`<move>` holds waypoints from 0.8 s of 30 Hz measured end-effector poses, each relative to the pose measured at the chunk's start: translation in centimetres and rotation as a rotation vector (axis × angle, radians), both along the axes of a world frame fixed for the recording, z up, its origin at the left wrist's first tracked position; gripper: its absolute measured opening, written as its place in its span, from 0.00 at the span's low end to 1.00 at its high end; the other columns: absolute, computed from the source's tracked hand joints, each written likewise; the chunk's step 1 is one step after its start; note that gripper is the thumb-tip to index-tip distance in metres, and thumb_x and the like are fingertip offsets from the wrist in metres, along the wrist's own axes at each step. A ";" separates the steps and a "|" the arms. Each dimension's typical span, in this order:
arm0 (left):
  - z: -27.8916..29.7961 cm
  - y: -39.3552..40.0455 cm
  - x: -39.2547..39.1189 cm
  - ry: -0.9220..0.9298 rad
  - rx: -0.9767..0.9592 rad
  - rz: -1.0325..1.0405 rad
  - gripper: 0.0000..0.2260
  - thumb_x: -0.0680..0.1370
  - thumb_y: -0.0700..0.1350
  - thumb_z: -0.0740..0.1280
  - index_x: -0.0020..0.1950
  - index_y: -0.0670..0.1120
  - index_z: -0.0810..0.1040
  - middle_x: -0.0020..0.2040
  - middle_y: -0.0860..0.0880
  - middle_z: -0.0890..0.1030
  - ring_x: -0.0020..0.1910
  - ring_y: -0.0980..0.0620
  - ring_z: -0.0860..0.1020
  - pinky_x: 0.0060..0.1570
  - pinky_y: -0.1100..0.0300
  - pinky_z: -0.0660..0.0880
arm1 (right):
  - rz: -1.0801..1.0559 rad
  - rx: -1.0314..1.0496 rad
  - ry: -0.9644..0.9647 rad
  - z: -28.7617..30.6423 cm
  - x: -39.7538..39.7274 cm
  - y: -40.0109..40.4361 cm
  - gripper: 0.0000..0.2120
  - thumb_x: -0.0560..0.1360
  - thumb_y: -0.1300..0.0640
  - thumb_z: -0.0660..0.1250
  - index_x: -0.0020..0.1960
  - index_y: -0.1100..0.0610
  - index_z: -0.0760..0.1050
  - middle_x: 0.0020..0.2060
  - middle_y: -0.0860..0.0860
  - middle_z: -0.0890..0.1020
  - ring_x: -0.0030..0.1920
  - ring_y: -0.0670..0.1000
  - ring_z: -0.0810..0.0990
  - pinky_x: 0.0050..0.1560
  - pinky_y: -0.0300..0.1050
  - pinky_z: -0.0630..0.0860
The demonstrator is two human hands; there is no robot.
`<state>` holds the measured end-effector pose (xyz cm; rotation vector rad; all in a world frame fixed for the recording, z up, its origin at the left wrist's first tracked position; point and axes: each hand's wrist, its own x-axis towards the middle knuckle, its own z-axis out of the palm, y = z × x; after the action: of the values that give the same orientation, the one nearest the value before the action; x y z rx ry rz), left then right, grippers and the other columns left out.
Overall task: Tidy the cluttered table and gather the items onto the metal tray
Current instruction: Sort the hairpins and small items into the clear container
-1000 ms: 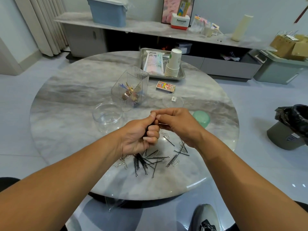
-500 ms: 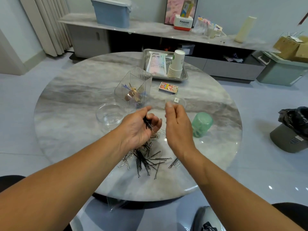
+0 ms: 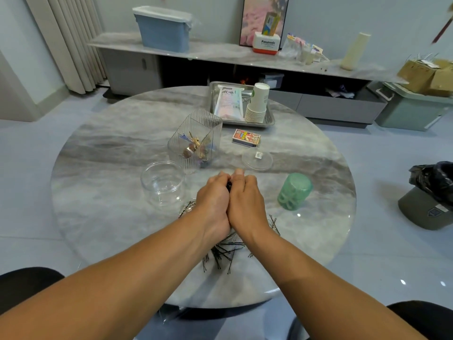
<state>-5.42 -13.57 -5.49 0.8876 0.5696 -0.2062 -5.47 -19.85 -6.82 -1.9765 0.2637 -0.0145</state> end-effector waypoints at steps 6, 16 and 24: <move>-0.4 0.3 1.1 -0.010 0.115 0.114 0.05 0.81 0.43 0.67 0.56 0.45 0.79 0.46 0.44 0.84 0.45 0.47 0.83 0.39 0.55 0.79 | 0.045 0.202 0.079 0.5 1.5 1.1 0.20 0.82 0.40 0.56 0.56 0.54 0.76 0.51 0.51 0.84 0.54 0.52 0.83 0.61 0.57 0.78; 0.5 0.0 2.3 -0.153 -0.050 0.059 0.10 0.86 0.42 0.58 0.61 0.44 0.77 0.56 0.48 0.86 0.49 0.51 0.84 0.42 0.57 0.81 | -0.064 0.547 0.089 1.7 3.8 -0.2 0.08 0.81 0.55 0.68 0.45 0.56 0.73 0.27 0.51 0.73 0.21 0.44 0.66 0.20 0.38 0.61; -0.4 -0.1 2.3 -0.204 0.216 -0.071 0.11 0.85 0.45 0.61 0.54 0.53 0.83 0.47 0.52 0.87 0.44 0.55 0.84 0.39 0.59 0.78 | -0.038 0.154 0.037 0.8 4.3 -0.6 0.12 0.83 0.47 0.58 0.49 0.53 0.74 0.46 0.54 0.82 0.42 0.53 0.78 0.42 0.51 0.74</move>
<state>-3.11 -13.69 -5.86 1.1251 0.3745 -0.1177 -1.18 -20.49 -5.99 -1.8199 0.3165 0.0173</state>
